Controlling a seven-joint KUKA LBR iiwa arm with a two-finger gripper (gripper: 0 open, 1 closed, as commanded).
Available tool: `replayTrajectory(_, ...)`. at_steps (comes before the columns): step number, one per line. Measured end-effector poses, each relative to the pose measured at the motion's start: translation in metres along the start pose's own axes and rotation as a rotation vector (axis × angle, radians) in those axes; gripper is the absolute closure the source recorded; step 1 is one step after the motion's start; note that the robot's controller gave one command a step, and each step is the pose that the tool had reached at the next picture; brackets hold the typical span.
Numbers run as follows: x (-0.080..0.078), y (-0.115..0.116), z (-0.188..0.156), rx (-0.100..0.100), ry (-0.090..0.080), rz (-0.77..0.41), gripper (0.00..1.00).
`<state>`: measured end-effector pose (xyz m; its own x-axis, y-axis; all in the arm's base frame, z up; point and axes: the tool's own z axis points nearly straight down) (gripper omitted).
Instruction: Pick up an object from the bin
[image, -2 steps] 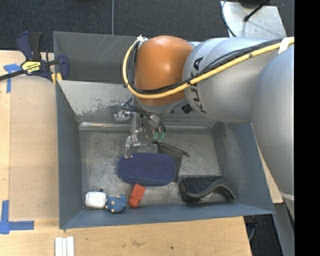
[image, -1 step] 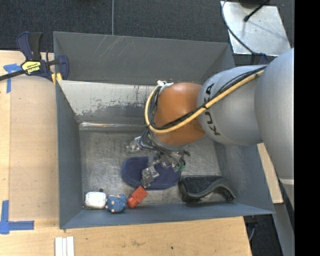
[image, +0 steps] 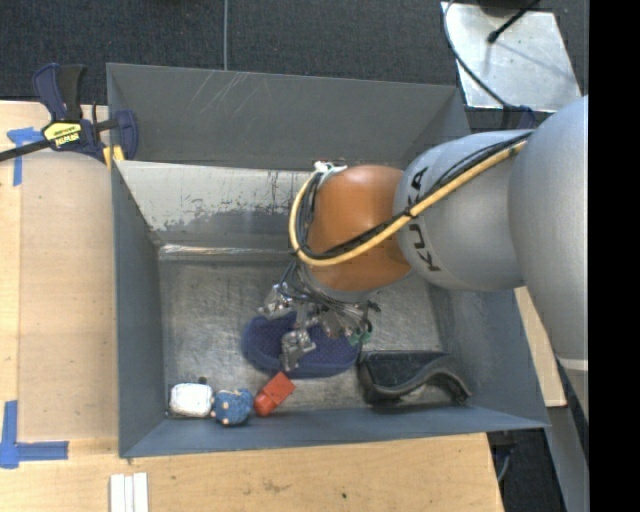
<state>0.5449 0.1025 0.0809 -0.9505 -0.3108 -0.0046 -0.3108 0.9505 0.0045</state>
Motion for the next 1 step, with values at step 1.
replayTrajectory(1,-0.0028,-0.0046,-0.1553,0.007,-0.005,-0.274,1.00)
